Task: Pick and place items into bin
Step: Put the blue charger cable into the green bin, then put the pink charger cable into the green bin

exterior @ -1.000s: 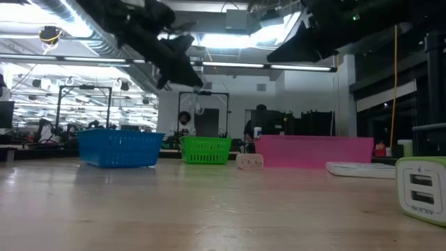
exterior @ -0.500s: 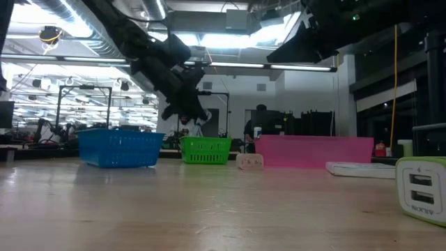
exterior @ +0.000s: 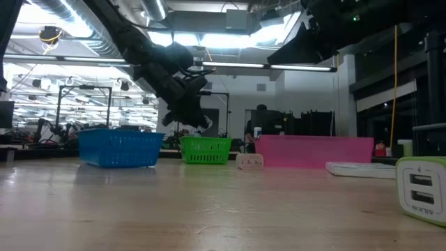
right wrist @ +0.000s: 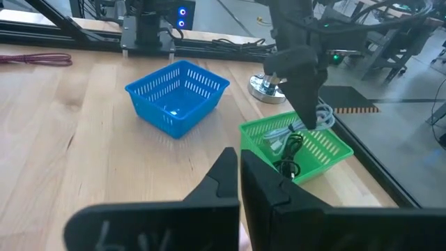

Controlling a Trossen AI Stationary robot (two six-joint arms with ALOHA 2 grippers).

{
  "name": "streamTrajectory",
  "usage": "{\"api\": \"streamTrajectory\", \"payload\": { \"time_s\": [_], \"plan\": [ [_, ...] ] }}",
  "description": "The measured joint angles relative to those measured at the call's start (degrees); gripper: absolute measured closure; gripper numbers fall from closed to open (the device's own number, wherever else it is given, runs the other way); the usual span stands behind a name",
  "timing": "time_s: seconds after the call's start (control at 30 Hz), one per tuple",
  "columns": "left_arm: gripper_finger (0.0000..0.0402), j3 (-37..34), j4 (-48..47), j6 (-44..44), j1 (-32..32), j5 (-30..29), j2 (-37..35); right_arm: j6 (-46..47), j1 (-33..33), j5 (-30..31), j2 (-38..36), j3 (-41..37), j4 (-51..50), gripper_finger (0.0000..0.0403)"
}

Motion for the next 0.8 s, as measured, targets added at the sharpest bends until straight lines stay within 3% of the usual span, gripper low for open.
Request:
{"api": "streamTrajectory", "payload": {
  "time_s": [0.4,0.8],
  "plan": [
    [0.0299,0.00,2.03,2.28,-0.02,-0.24,-0.16,0.18,0.00,-0.02,0.02,0.00,0.00,0.0403],
    [0.0296,-0.01,5.57,8.38,0.00,-0.33,-3.55,0.20,0.00,-0.02,0.02,0.02,-0.09,0.0403]
  ]
}}
